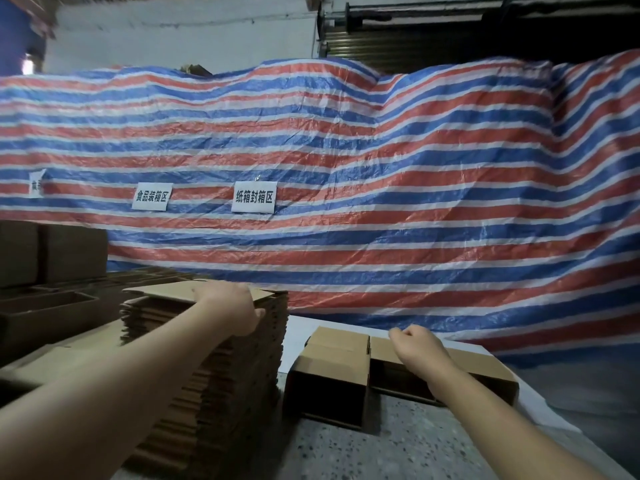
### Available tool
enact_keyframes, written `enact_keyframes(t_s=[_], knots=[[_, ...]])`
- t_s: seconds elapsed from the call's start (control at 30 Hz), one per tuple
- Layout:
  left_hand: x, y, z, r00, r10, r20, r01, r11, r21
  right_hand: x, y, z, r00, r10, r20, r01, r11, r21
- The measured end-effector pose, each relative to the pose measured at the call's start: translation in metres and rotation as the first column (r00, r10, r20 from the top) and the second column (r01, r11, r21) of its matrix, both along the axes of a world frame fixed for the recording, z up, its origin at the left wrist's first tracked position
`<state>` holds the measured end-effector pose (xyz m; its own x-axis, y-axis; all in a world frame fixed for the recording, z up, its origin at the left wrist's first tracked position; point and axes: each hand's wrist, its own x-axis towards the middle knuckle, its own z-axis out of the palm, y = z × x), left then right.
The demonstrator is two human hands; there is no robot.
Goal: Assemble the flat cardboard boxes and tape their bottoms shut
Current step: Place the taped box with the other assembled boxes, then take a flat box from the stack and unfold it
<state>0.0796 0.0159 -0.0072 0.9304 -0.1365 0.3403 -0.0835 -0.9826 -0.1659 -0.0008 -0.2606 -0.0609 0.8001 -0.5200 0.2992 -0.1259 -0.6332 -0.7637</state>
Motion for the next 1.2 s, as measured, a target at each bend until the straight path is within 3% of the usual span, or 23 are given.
enact_keyframes(t_s=[0.2,0.47,0.53,0.63,0.77,0.87,1.03,1.1,1.2], knots=[[-0.013,0.011,-0.019,0.997,-0.068,-0.028,0.066,0.996,-0.059,-0.022,0.011,0.003,0.998,0.035,-0.058,-0.038,0.998,-0.052],[-0.032,0.024,-0.033,0.974,-0.153,0.17,0.156,0.988,-0.008,-0.034,0.029,0.007,0.996,0.052,-0.074,-0.061,0.991,-0.116],[-0.038,0.026,-0.03,0.937,-0.21,0.279,0.211,0.977,0.027,-0.034,0.032,0.008,0.996,0.055,-0.073,-0.065,0.989,-0.13],[-0.052,0.031,-0.015,0.808,-0.329,0.489,0.381,0.925,-0.006,-0.032,0.036,0.013,0.996,0.062,-0.063,-0.07,0.986,-0.148],[-0.077,0.032,0.017,0.625,-0.455,0.635,0.69,0.702,-0.176,-0.031,0.034,0.026,1.0,0.021,0.005,-0.02,0.983,-0.182],[-0.093,0.028,0.04,0.511,-0.467,0.721,0.812,0.537,-0.228,-0.039,0.028,0.04,0.993,0.033,0.116,-0.021,0.994,-0.103],[-0.111,0.019,0.064,0.563,-0.483,0.671,0.826,0.298,-0.478,-0.057,0.014,0.071,0.902,-0.025,0.43,-0.051,0.985,0.164],[-0.116,0.014,0.065,0.547,-0.55,0.631,0.803,0.131,-0.582,-0.07,0.005,0.085,0.818,0.002,0.575,-0.168,0.957,0.235],[-0.119,0.002,0.061,0.54,-0.598,0.592,0.725,-0.026,-0.688,-0.089,-0.012,0.095,0.756,0.083,0.649,-0.339,0.898,0.28]])
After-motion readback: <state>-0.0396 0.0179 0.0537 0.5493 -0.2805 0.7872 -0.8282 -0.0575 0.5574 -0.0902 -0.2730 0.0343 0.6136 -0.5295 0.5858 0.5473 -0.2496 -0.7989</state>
